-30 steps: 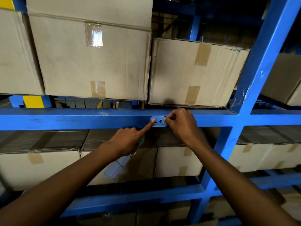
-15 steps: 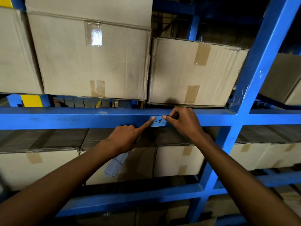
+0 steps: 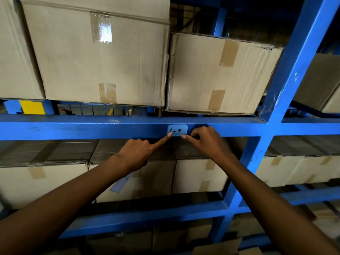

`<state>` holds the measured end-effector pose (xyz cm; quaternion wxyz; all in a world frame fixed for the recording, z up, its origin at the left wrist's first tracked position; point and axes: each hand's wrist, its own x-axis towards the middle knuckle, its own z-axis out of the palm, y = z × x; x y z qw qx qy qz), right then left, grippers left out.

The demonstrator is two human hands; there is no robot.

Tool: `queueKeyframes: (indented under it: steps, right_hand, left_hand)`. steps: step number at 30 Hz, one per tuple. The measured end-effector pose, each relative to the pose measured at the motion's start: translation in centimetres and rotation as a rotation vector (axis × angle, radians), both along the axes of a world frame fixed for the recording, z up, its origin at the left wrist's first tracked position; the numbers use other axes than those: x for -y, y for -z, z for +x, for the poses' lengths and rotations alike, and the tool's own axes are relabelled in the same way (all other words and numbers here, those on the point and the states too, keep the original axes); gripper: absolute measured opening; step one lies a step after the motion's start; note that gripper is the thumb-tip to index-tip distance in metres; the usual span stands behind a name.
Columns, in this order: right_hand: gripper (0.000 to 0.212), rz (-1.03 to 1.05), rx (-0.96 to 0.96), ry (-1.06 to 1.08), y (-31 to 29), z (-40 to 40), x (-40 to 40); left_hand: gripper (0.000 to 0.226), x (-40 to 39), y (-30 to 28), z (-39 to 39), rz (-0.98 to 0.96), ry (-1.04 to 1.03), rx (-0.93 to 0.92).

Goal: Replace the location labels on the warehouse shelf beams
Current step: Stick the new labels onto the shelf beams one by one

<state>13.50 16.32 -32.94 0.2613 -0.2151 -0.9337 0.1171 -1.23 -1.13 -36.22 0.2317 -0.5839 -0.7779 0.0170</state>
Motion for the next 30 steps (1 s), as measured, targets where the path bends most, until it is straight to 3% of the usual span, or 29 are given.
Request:
queueKeyframes:
  steps: [10,18,20,24,30]
  right_hand:
    - [0.039,0.035,0.037,-0.039,-0.2,0.5,-1.0]
    - [0.029,-0.067,-0.001,-0.068,-0.9,1.5,-1.9]
    - [0.028,-0.126,-0.053,-0.077,-0.9,2.1,-2.6]
    - [0.030,-0.247,-0.180,-0.076,-1.3,4.1,-4.6]
    - [0.014,-0.340,-0.424,-0.018,-1.5,10.2,-7.2]
  left_hand:
    - [0.110,0.5,0.0,-0.2,-0.031,0.011,0.038]
    - [0.102,0.0,0.5,1.2,-0.011,0.050,0.217]
    - [0.103,-0.5,0.3,1.6,0.009,0.095,0.362]
    - [0.097,-3.4,-1.0,3.9,0.155,0.230,0.823]
    - [0.094,-10.0,-2.0,8.9,0.380,0.378,1.189]
